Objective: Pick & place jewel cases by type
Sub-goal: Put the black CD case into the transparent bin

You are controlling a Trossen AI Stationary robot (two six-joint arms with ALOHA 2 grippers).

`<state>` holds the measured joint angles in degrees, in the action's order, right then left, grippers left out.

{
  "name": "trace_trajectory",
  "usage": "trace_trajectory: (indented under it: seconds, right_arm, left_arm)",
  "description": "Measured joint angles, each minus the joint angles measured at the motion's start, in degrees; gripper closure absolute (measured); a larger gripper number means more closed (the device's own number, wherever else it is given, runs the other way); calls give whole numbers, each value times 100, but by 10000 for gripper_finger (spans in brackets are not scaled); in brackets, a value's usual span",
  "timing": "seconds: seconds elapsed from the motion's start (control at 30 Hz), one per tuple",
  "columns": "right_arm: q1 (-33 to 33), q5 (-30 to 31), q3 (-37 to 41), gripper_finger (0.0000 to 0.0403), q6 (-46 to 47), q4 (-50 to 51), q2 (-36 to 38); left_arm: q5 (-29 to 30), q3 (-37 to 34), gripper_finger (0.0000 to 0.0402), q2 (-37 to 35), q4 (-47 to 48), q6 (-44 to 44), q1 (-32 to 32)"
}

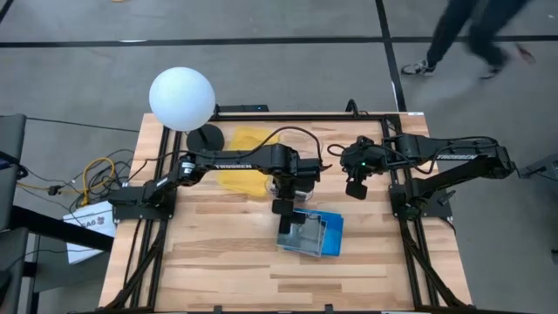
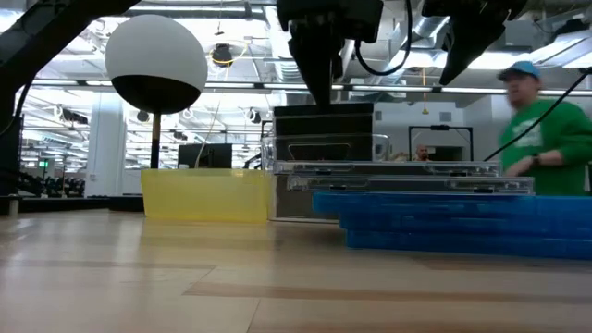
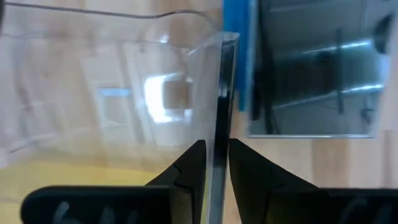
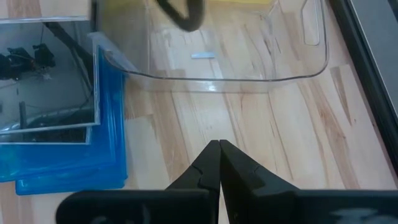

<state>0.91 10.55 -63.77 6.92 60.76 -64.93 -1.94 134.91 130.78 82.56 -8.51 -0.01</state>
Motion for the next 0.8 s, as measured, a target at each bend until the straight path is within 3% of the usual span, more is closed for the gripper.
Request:
trace_trajectory:
  seconds: [0.13, 0.43, 0.8]
  right_arm:
    - [1, 0, 0, 403, 0, 1, 0]
    - [0, 0, 0, 403, 0, 0, 0]
    - [2, 0, -1, 403, 0, 0, 0]
  left_arm:
    - [-265, 0, 326, 0, 2, 55, -8]
    - [-277, 7, 284, -2, 29, 186, -15]
    - [-145, 9, 280, -7, 80, 258, -17]
